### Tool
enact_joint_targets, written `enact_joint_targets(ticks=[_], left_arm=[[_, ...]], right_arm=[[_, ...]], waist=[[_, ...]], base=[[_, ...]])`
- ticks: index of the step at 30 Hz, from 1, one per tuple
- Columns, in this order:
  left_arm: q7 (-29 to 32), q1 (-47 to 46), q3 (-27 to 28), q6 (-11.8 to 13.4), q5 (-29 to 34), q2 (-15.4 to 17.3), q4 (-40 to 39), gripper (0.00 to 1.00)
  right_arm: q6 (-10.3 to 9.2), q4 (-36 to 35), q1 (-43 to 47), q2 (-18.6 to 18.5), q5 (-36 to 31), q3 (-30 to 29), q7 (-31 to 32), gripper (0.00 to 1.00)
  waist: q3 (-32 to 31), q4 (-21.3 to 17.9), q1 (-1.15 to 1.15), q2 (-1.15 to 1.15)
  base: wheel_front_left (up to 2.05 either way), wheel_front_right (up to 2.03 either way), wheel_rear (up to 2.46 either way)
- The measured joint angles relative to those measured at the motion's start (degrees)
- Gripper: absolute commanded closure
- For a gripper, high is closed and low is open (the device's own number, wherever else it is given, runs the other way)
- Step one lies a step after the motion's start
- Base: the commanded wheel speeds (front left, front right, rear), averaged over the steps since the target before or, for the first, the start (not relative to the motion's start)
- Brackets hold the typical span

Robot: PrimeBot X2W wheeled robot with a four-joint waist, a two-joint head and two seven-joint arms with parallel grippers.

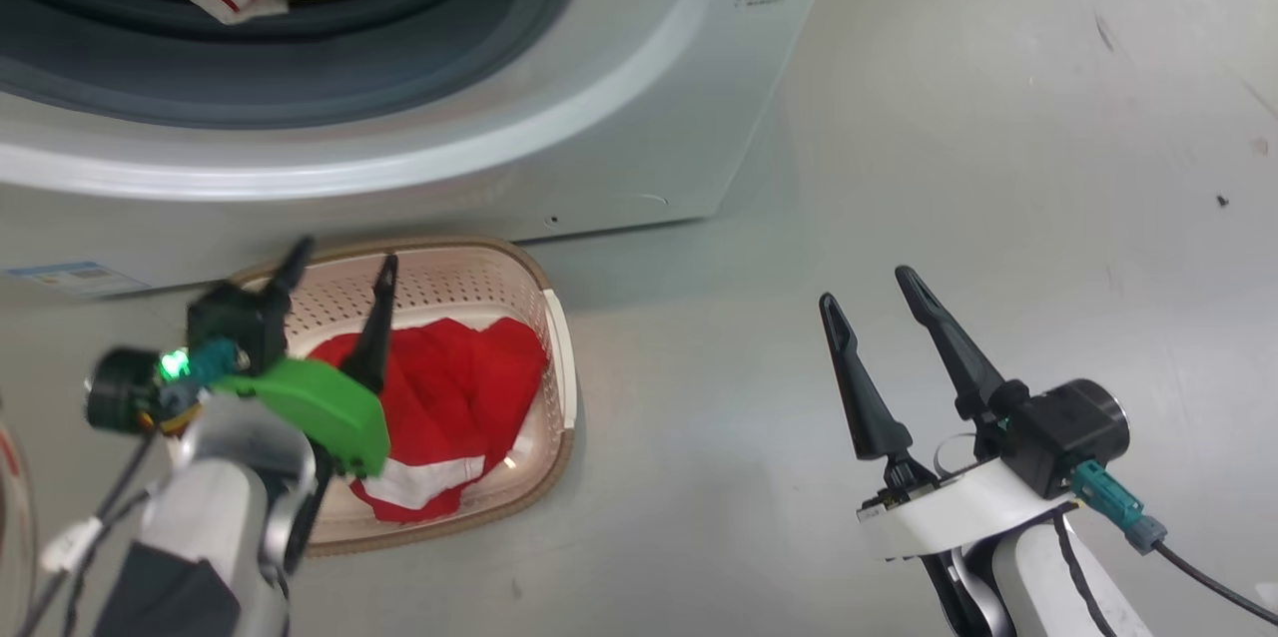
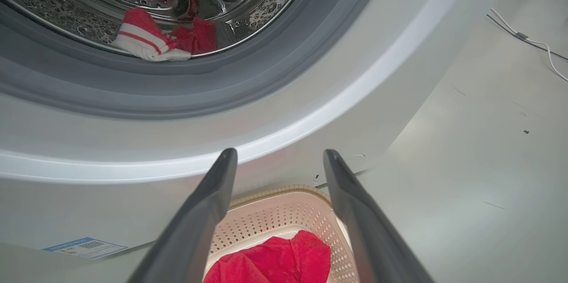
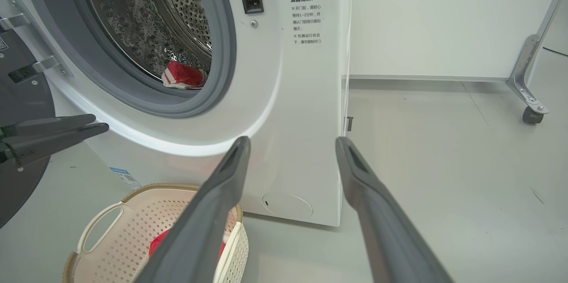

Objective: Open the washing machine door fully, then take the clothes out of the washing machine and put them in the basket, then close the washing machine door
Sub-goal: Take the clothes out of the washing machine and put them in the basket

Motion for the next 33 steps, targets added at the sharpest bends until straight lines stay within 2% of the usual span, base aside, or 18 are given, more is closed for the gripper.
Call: enact_joint_targets(ticks=[13, 26, 33], left_arm=[[8.53, -18.14, 1.72, -2.65, 3.34, 9.58, 3.45, 0.00], [15.89, -32.44, 2.69, -3.85, 6.10, 17.03, 5.31, 0.00], [20.15, -36.89, 2.34, -4.50, 7.62, 20.43, 7.59, 0.00]], right_arm=[[-2.12, -1.63, -7.45, -0.04, 4.81, 2.55, 0.00, 0.00], [-3.57, -1.63, -10.51, -0.05, 9.14, 6.14, 0.00, 0.00], [-4.13, -1.69, -11.48, -0.05, 11.27, 7.37, 0.00, 0.00]], waist=[[9.91, -5.37, 0.01, 0.00], [13.91, -9.86, 0.01, 0.00], [14.89, -11.75, 0.01, 0.00]], base=[[0.00, 0.00, 0.00], [0.00, 0.00, 0.00], [0.00, 0.00, 0.00]])
